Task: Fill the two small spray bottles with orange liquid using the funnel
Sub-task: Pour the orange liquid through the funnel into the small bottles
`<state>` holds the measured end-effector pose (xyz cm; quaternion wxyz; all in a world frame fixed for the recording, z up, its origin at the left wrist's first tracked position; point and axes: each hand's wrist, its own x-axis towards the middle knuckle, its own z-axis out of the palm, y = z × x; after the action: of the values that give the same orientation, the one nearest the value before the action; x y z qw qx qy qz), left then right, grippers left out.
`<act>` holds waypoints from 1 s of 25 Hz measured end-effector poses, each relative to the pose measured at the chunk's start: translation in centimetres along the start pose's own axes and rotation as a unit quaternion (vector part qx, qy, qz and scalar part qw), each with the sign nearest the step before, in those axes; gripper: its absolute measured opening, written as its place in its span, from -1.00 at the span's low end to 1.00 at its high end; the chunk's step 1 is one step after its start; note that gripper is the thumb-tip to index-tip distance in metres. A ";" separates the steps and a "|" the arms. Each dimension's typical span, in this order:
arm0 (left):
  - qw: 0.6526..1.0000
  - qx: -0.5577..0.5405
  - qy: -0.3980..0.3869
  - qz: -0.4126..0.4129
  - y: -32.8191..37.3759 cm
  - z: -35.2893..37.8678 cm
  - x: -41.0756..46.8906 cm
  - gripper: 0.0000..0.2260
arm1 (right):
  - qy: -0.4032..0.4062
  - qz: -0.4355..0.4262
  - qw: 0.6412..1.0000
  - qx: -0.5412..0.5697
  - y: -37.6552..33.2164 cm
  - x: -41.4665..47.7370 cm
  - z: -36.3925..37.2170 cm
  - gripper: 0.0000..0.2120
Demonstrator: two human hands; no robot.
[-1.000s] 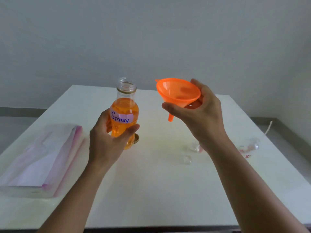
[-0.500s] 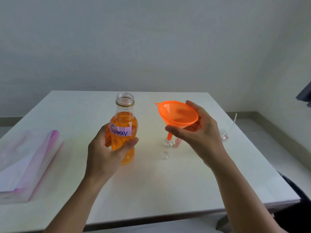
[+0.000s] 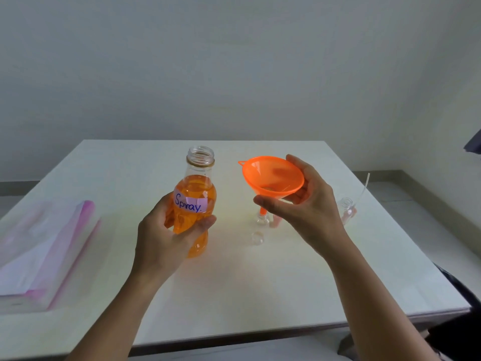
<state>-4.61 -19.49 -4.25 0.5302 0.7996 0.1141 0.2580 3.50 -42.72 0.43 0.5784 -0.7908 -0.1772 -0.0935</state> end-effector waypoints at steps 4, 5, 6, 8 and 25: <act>0.999 0.033 -0.010 0.029 0.6 -0.5 0.3 -0.44 | -0.004 0.001 1.000 0.003 0.5 -0.2 0.2 0.03; 0.998 0.043 -0.009 0.040 0.9 -0.5 0.4 -0.45 | -0.005 -0.002 1.000 0.002 0.6 -0.3 0.3 0.02; 0.997 0.051 -0.009 0.052 1.3 -0.6 0.5 -0.47 | -0.005 -0.006 1.000 0.001 0.7 -0.4 0.3 0.01; 0.995 0.067 -0.017 0.073 2.1 -0.9 0.6 -0.51 | -0.005 -0.008 1.000 0.000 1.0 -0.5 0.2 -0.01; 0.918 0.347 -0.056 0.185 4.6 -3.8 4.6 -0.34 | -0.006 -0.023 0.999 -0.021 1.7 -0.9 0.2 -0.03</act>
<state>-3.16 -16.29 2.37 0.1681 0.9534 0.0169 0.2501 3.35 -43.14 -1.41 0.5579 -0.7993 -0.1968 -0.1052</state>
